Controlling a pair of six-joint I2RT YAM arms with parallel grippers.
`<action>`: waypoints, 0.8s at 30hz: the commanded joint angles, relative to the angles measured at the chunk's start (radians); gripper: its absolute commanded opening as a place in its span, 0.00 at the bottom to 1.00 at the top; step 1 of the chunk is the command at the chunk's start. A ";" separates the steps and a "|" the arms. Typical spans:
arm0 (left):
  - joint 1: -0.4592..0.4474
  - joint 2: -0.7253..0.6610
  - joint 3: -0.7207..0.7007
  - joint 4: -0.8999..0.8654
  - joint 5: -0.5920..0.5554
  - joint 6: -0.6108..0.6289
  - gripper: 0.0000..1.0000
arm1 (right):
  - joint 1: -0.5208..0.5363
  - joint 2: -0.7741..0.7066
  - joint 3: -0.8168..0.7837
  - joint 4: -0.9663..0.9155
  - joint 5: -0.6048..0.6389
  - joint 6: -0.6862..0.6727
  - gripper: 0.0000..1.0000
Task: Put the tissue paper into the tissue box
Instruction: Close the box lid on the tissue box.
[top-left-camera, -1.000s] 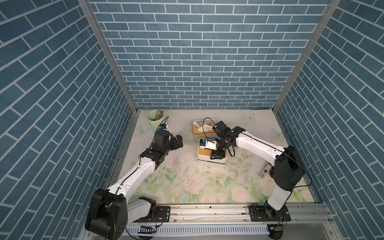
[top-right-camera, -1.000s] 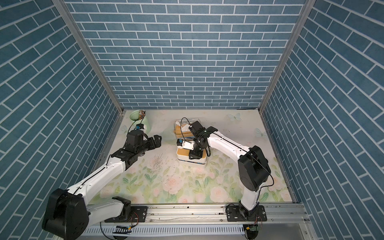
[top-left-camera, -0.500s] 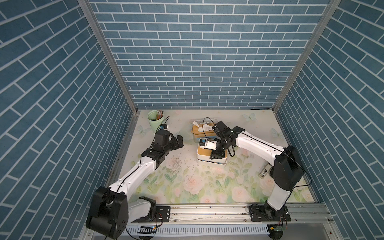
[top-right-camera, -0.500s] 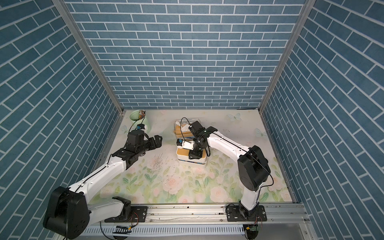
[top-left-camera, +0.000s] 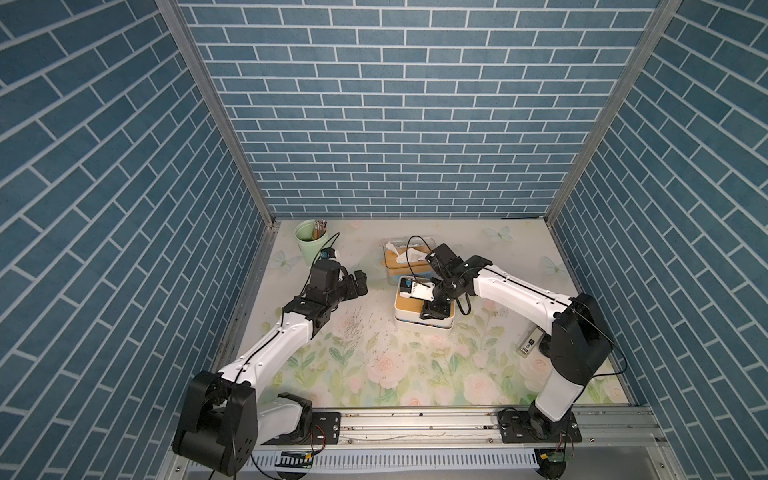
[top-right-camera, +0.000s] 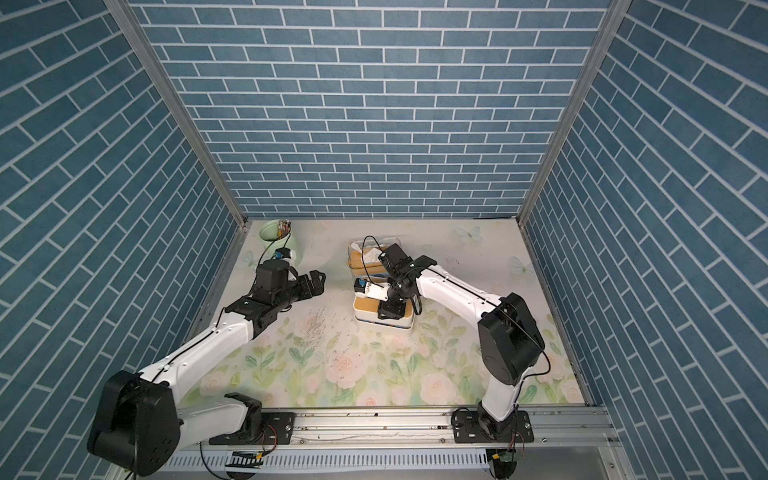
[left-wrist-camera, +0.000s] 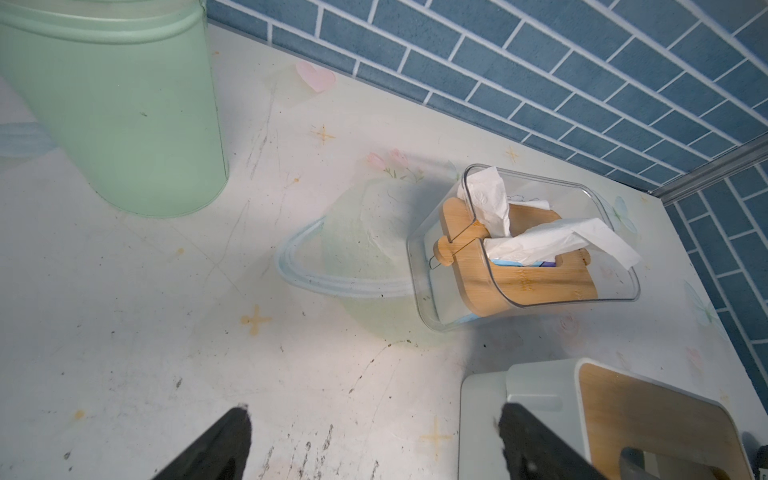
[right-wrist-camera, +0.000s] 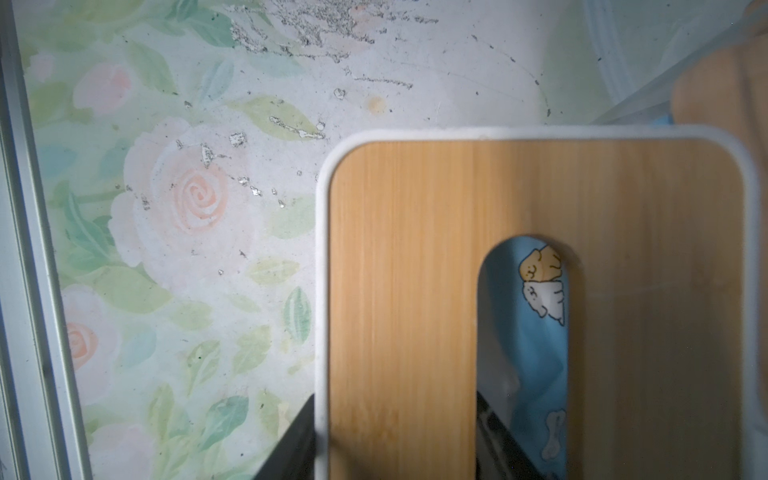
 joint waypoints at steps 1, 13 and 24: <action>0.004 0.009 -0.013 0.010 0.006 0.003 0.98 | 0.007 -0.027 -0.021 -0.019 0.007 0.062 0.31; 0.004 0.019 -0.015 0.014 0.016 0.003 0.98 | 0.013 -0.028 -0.048 0.007 -0.003 0.087 0.32; 0.004 0.035 -0.015 0.025 0.031 -0.003 0.98 | 0.013 -0.051 -0.067 0.011 -0.018 0.087 0.33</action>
